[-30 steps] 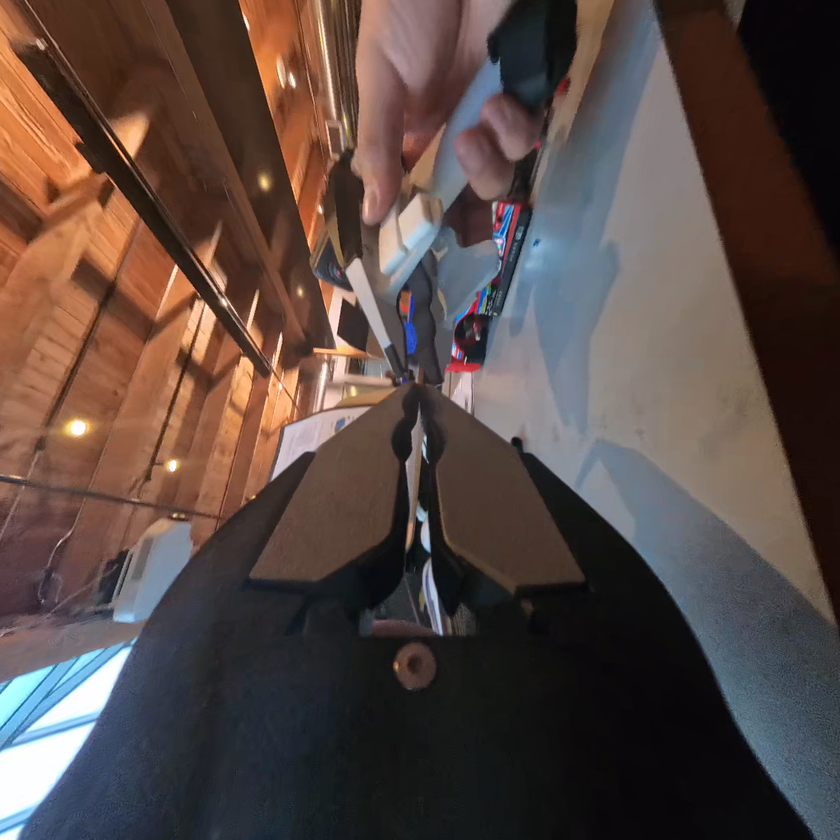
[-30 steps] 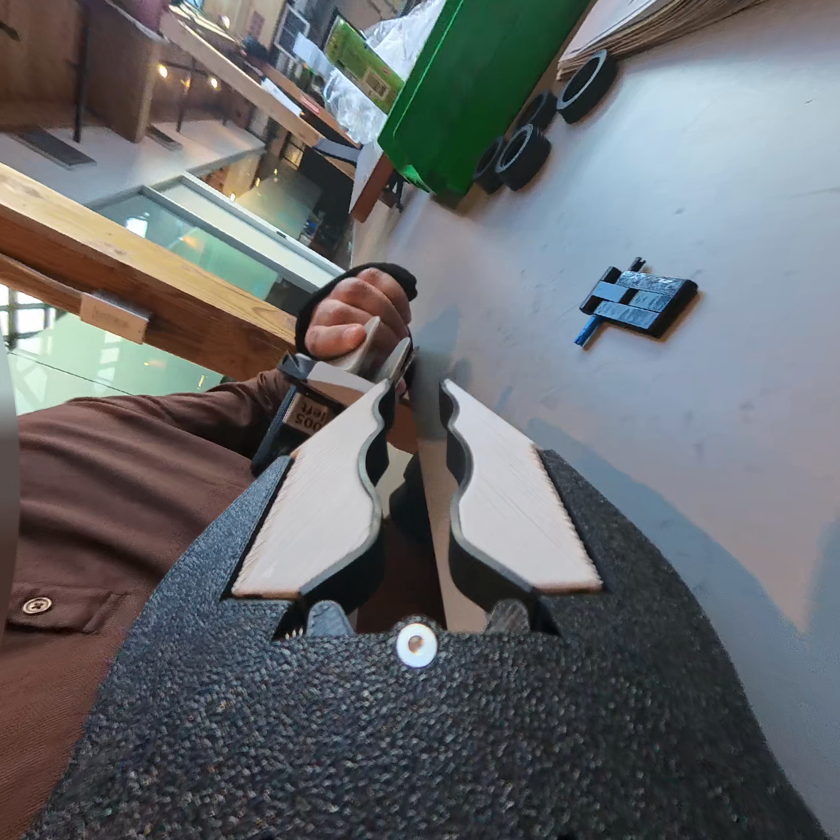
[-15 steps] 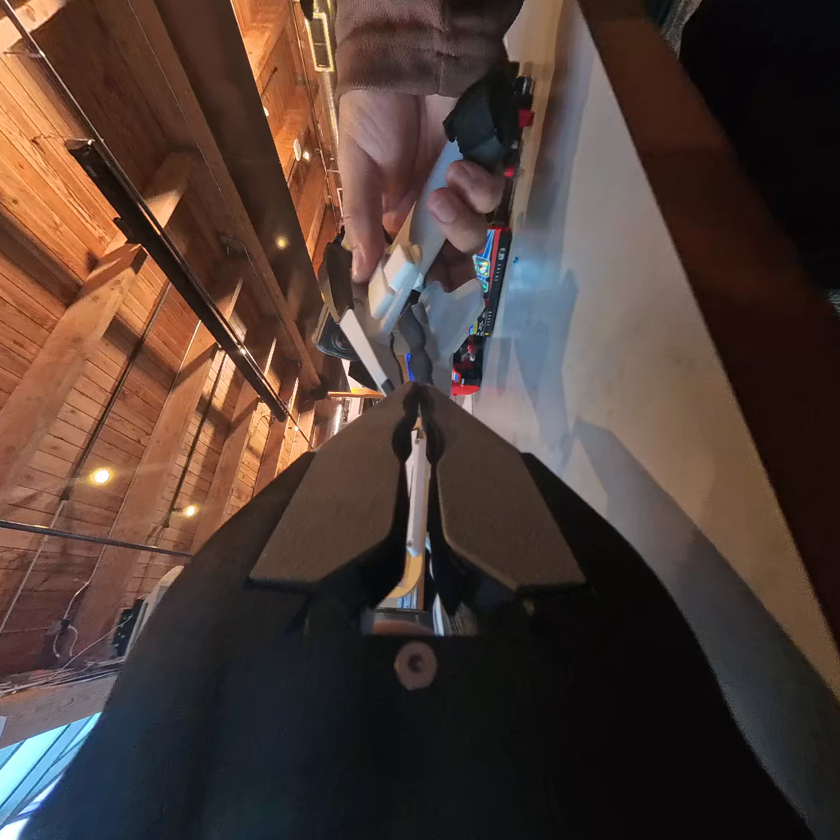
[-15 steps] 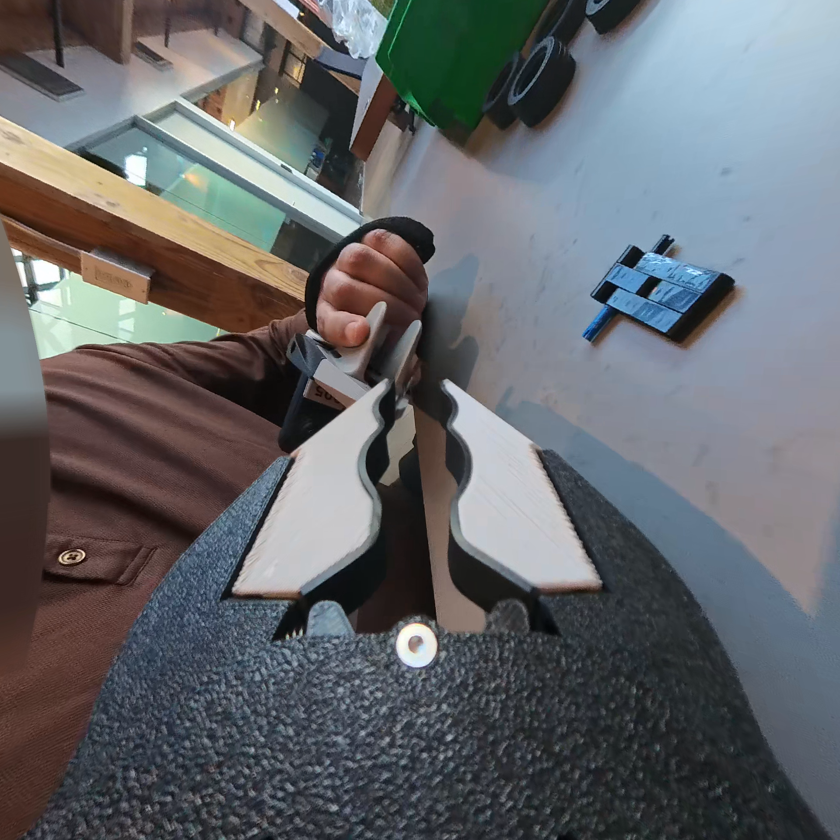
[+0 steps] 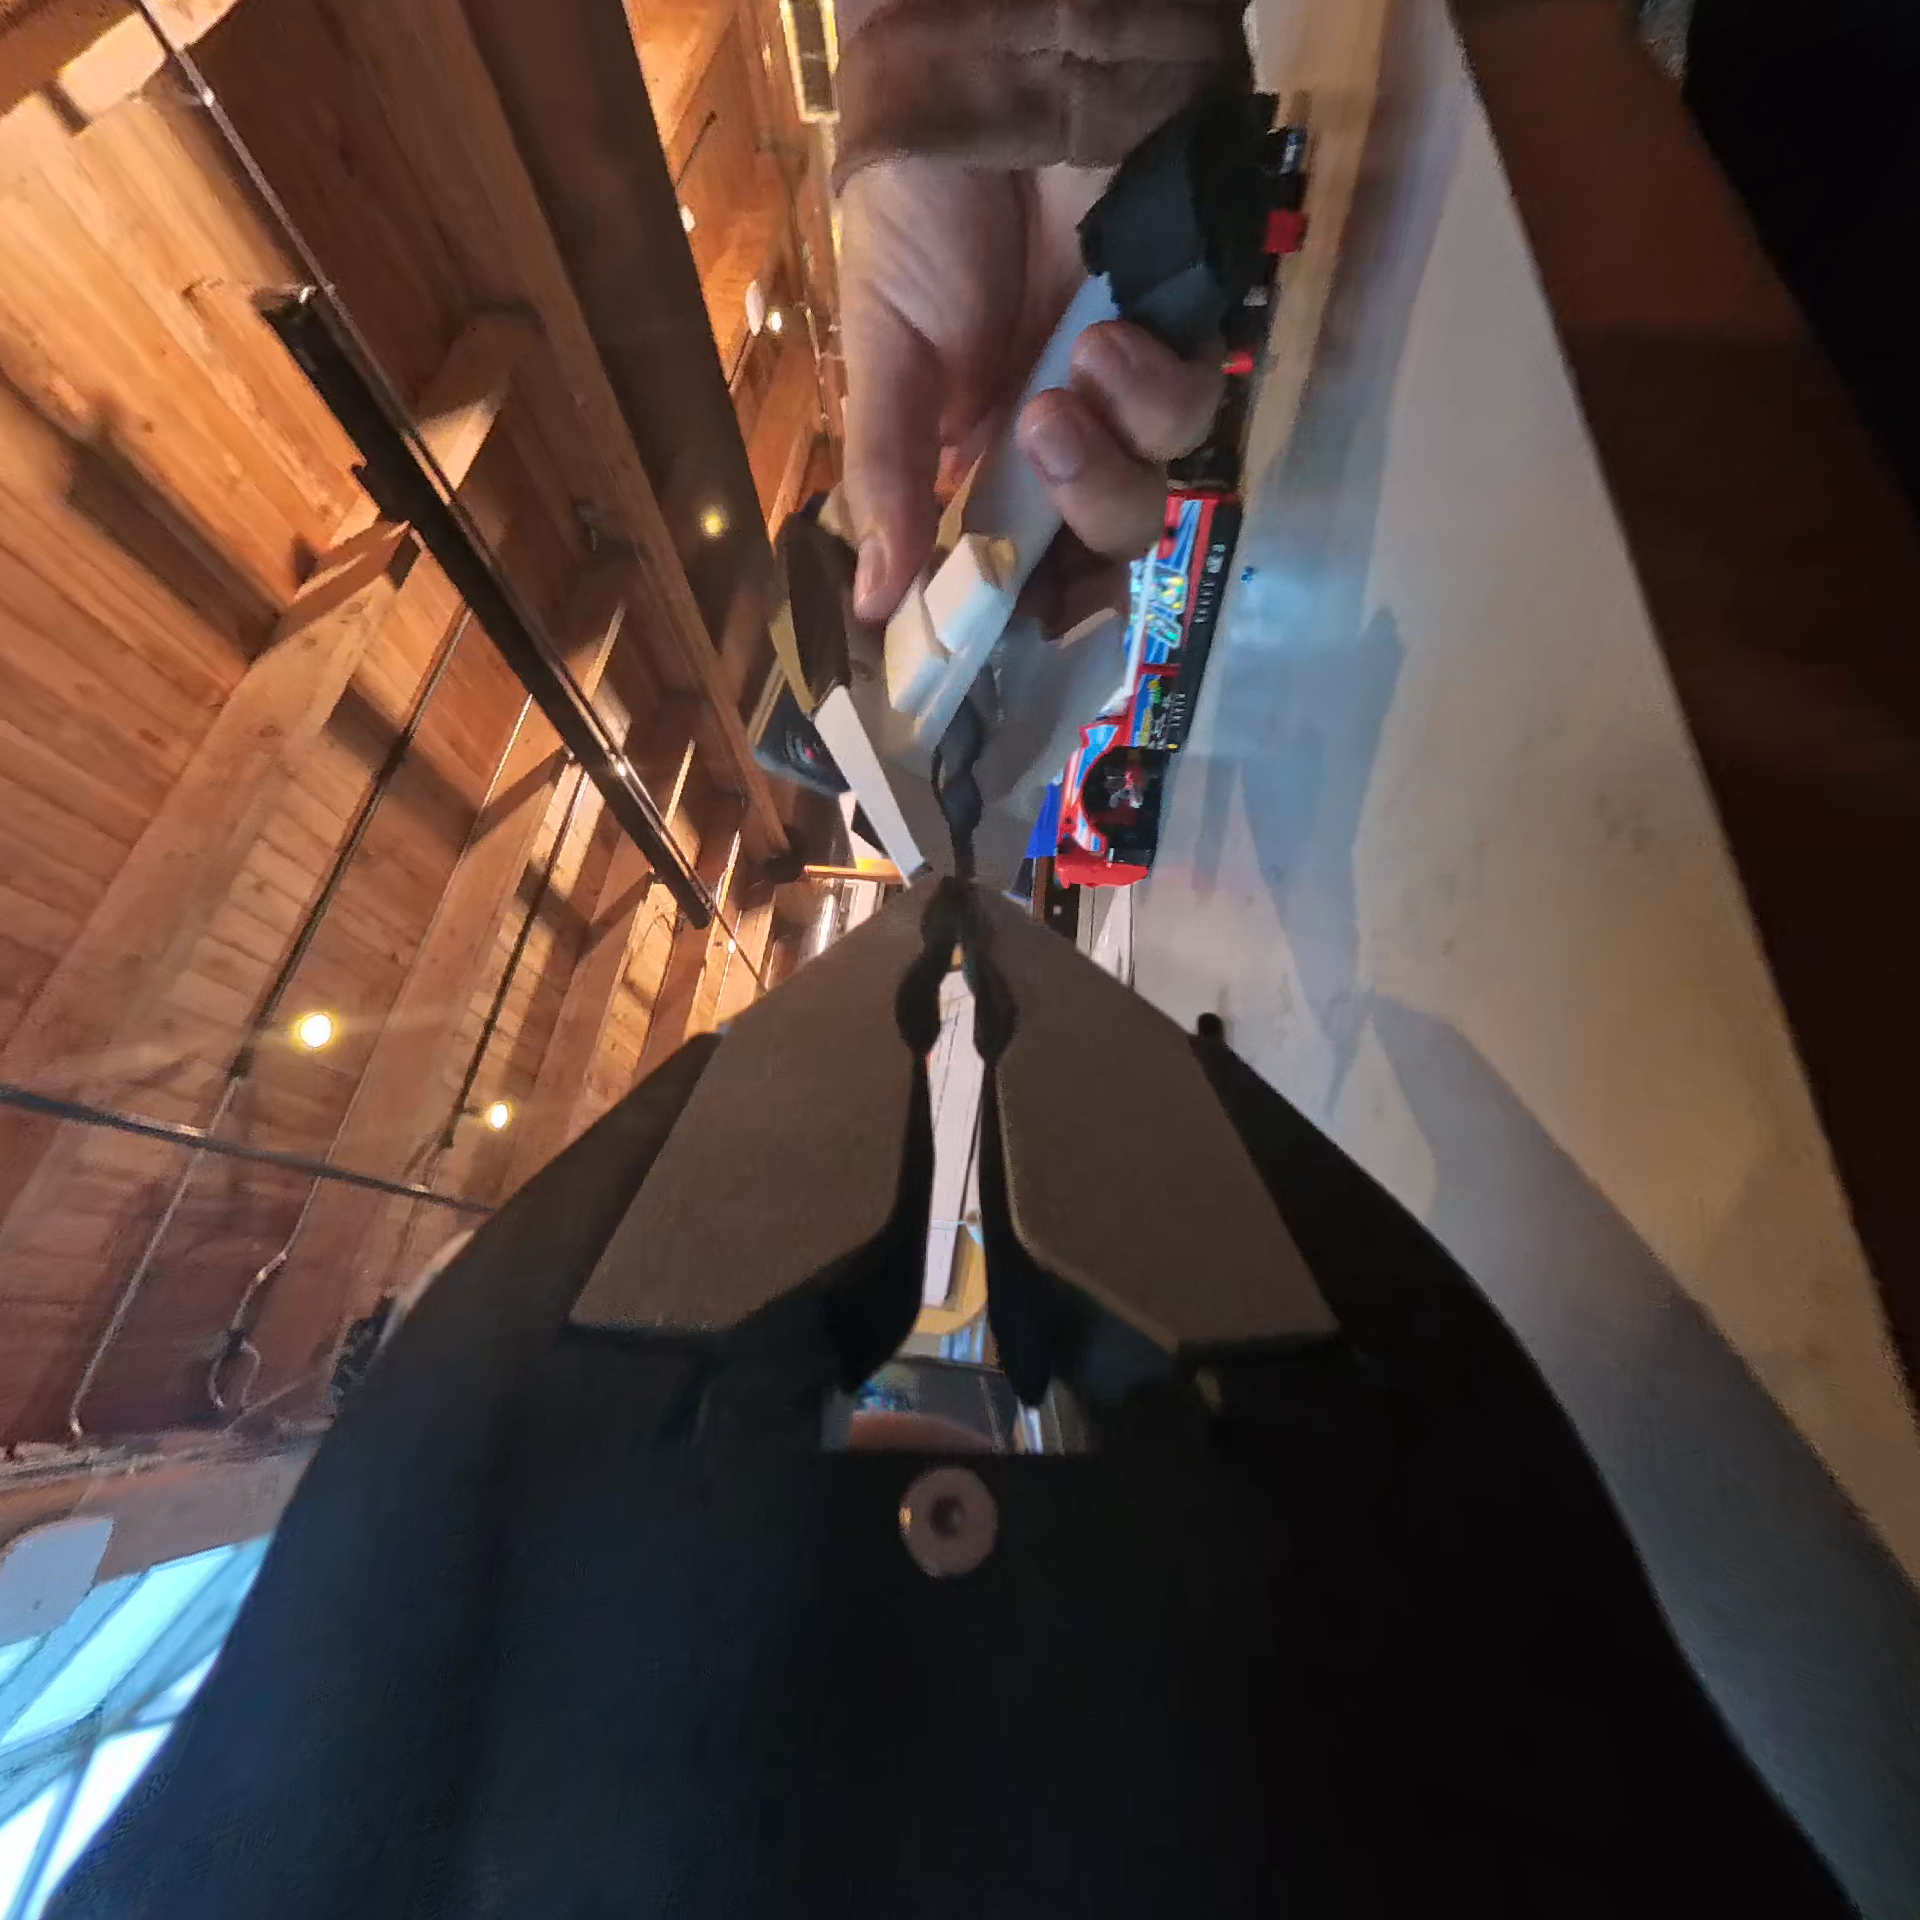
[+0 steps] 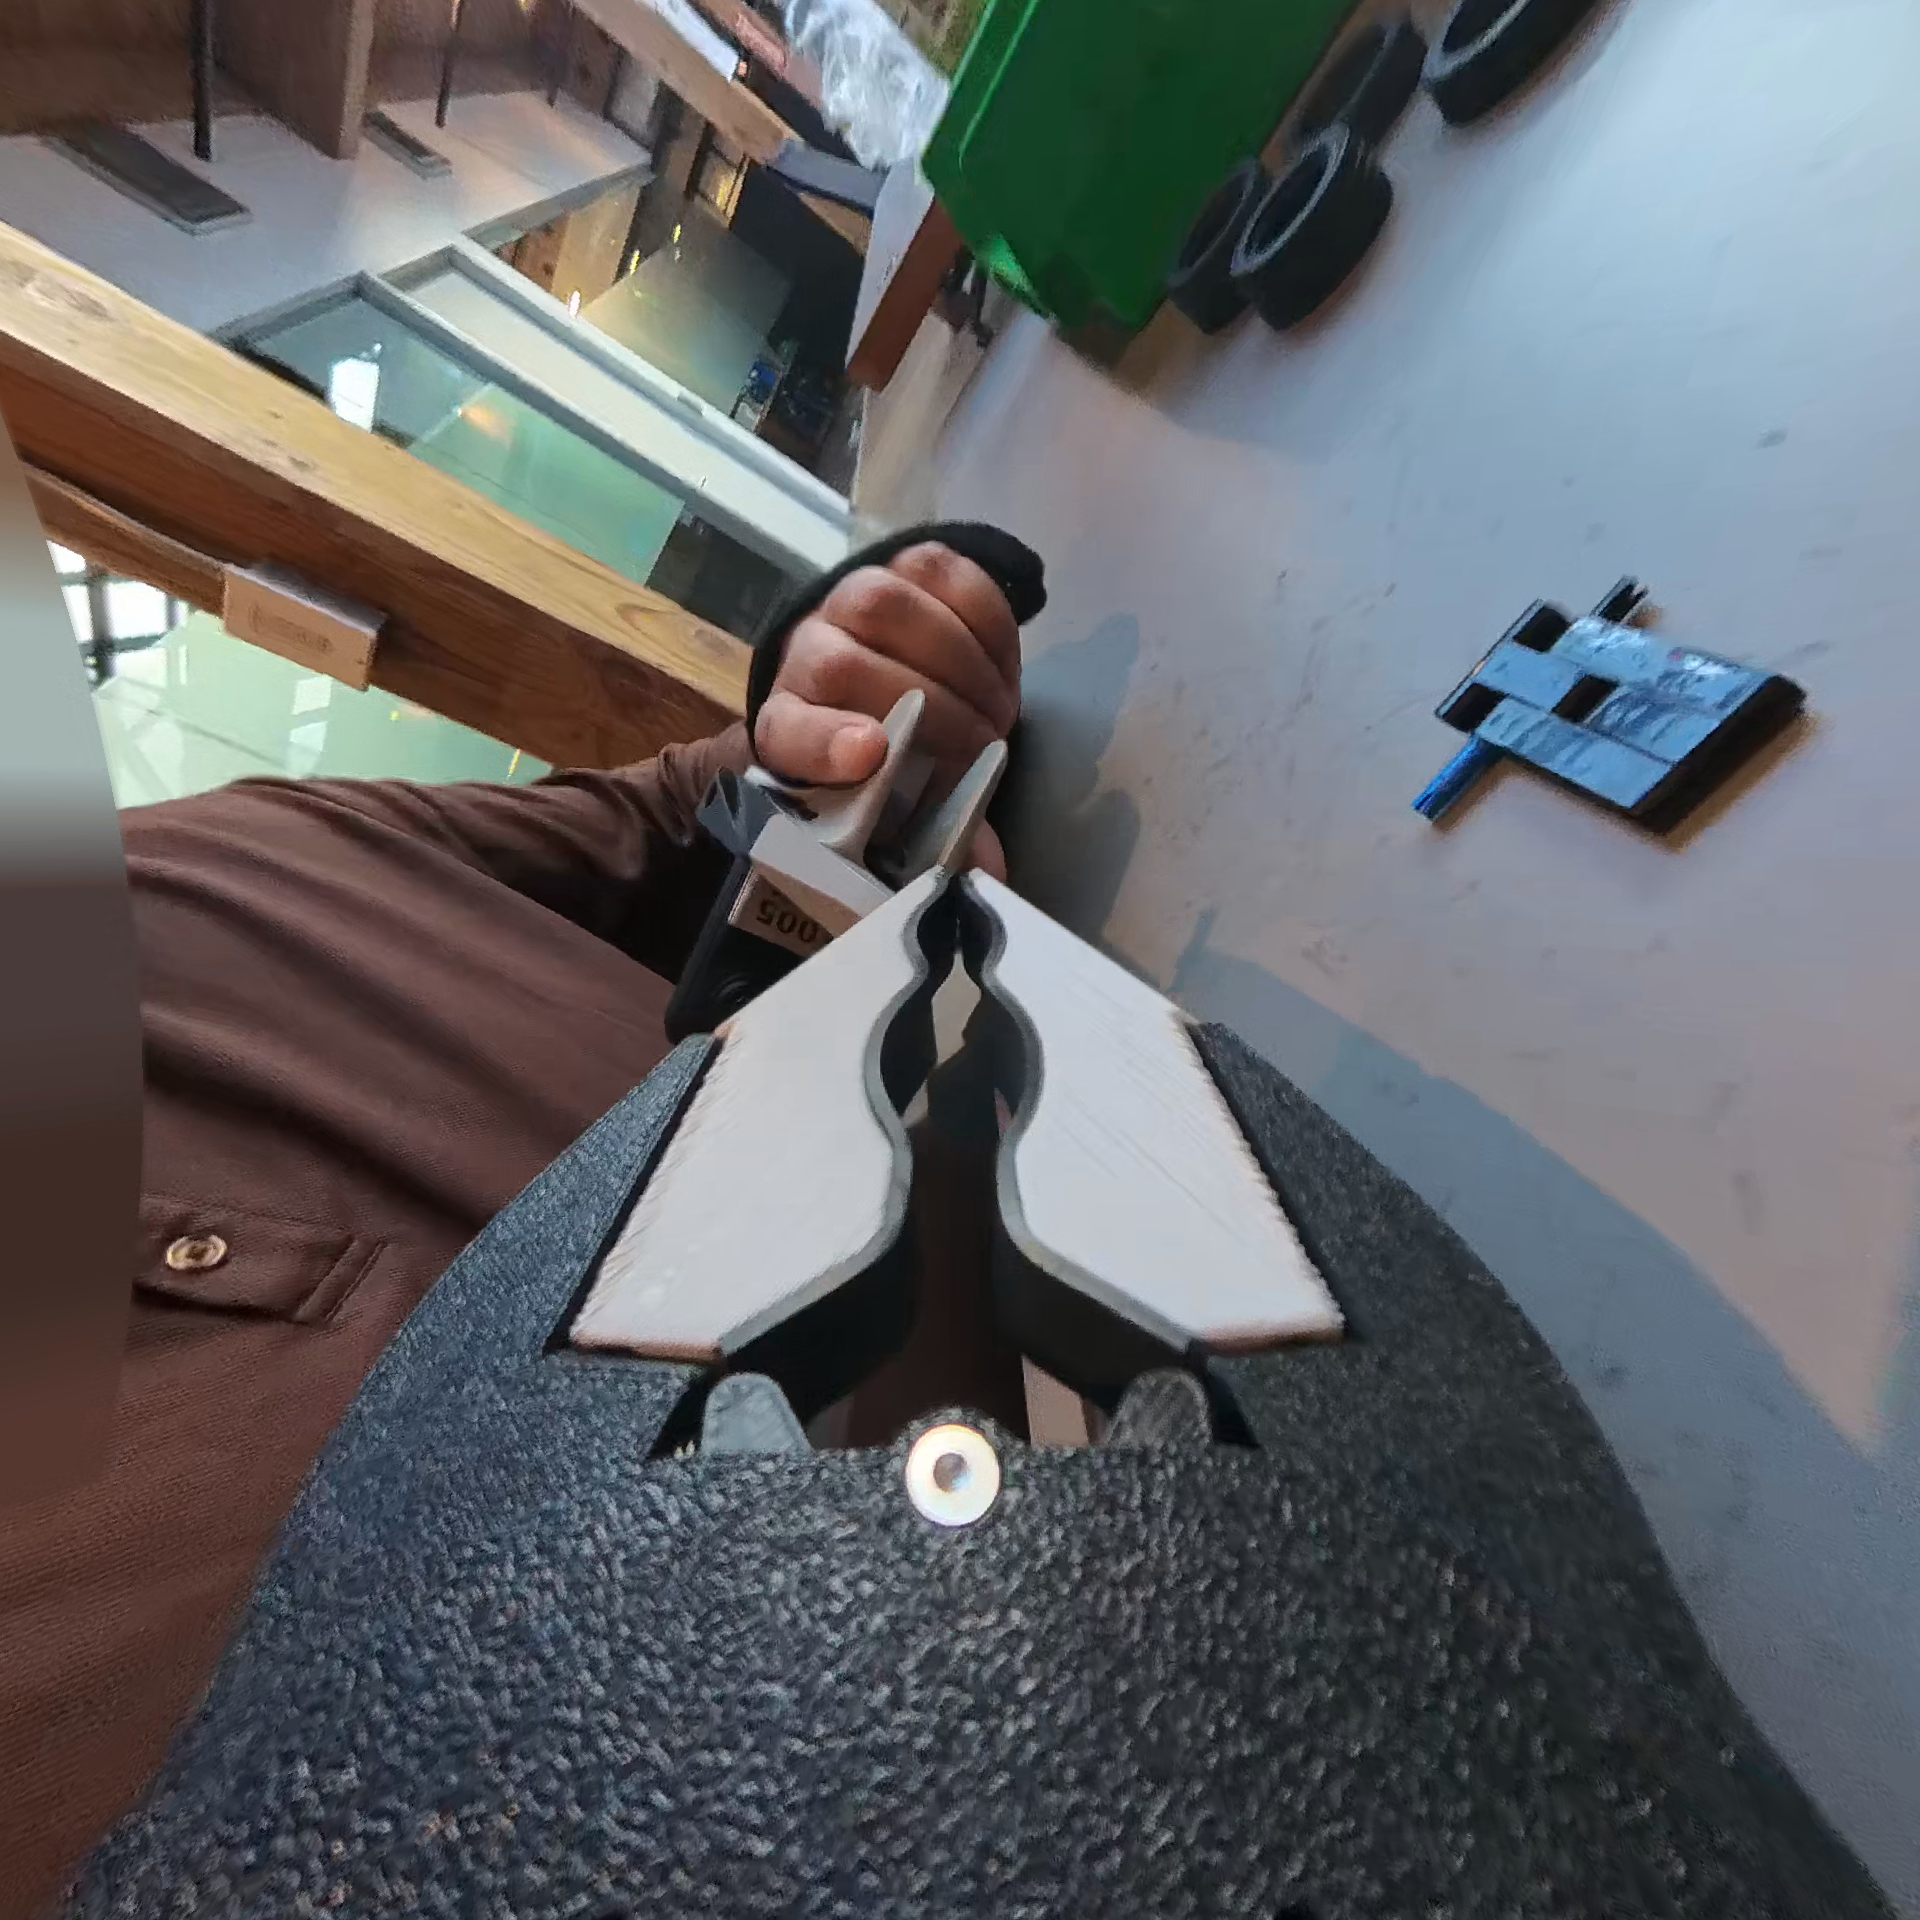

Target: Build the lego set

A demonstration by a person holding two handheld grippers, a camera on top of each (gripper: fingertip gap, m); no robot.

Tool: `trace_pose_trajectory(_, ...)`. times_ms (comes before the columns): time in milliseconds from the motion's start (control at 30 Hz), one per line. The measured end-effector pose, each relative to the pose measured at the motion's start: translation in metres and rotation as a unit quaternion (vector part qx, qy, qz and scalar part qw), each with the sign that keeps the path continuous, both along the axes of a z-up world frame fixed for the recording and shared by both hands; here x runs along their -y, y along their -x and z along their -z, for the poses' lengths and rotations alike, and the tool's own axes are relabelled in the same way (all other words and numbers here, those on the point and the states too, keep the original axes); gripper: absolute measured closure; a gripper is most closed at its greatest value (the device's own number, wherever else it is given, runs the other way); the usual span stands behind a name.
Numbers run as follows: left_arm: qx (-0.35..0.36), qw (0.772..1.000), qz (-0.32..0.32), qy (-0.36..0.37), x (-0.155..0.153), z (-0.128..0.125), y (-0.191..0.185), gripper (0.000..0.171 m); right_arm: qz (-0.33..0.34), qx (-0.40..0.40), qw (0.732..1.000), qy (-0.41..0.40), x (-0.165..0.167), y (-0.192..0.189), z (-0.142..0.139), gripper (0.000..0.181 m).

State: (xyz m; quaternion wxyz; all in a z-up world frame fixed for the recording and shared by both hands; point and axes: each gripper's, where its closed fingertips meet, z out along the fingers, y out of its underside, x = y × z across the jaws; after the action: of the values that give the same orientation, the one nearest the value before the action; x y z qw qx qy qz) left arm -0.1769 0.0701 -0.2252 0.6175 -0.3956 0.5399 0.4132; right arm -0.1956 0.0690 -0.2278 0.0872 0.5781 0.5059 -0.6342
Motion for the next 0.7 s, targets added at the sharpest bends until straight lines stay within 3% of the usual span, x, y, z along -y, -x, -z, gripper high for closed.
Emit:
trace_pose_trajectory(167, 0.068, 0.997, 0.006, 0.031, 0.002, -0.004, 0.003, 0.171, 0.113, -0.071, 0.991, -0.001, -0.042, 0.005, -0.034, 0.181)
trace_pose_trajectory(233, 0.150, 0.984, -0.002, 0.100, -0.004, 0.000, 0.013, 0.171, 0.134, -0.090, 0.987, -0.004, -0.054, -0.001, -0.047, 0.181)
trace_pose_trajectory(333, 0.277, 0.908, -0.063, 0.309, -0.027, 0.033, 0.044, 0.171, 0.137, -0.078, 0.987, -0.029, -0.056, -0.010, -0.041, 0.181)
trace_pose_trajectory(433, 0.363, 0.832, -0.089, 0.409, -0.047, 0.034, 0.066, 0.171, 0.131, -0.066, 0.989, -0.028, -0.049, -0.017, -0.029, 0.181)
trace_pose_trajectory(533, 0.384, 0.751, -0.094, 0.529, -0.050, 0.054, 0.073, 0.171, 0.126, -0.069, 0.990, 0.000, -0.044, -0.021, -0.026, 0.181)
trace_pose_trajectory(700, 0.449, 0.661, -0.089, 0.594, -0.053, 0.057, 0.096, 0.171, 0.115, -0.072, 0.991, -0.014, -0.038, -0.028, -0.022, 0.181)
